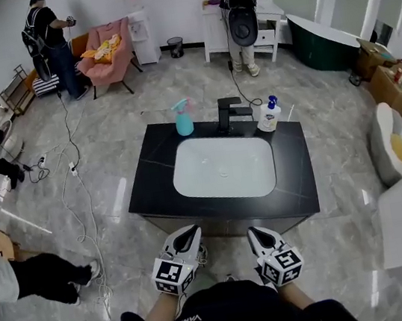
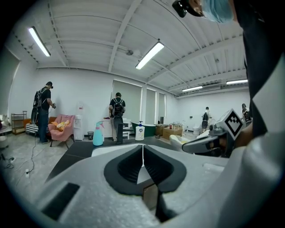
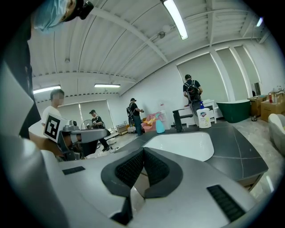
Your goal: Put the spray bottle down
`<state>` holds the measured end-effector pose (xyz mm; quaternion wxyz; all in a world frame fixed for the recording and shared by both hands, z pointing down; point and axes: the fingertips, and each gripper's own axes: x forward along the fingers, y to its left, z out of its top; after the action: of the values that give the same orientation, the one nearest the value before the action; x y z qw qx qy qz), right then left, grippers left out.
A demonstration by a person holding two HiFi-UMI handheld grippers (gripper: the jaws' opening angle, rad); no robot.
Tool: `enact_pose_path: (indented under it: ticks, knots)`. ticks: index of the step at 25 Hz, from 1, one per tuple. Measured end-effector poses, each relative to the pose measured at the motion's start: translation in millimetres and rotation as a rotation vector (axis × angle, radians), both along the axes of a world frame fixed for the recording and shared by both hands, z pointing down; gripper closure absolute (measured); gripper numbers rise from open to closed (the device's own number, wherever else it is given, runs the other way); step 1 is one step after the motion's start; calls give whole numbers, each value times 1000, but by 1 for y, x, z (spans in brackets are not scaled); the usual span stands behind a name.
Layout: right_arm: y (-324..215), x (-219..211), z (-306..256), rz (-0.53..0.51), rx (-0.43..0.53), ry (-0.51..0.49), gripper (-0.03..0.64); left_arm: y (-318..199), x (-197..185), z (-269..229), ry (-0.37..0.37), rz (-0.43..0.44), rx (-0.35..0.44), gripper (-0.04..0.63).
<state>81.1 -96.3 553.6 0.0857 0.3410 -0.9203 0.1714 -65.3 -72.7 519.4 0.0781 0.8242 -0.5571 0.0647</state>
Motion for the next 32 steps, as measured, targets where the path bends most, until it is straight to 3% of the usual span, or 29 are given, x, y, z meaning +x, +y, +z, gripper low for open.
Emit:
enact_pose_path:
  ticks: [12, 32]
  knots:
    - [16, -8, 0, -62, 12, 32, 615, 34, 8, 7, 11, -31, -10, 575]
    - [6, -3, 5, -67, 4, 45, 615, 22, 4, 6, 22, -68, 4, 576]
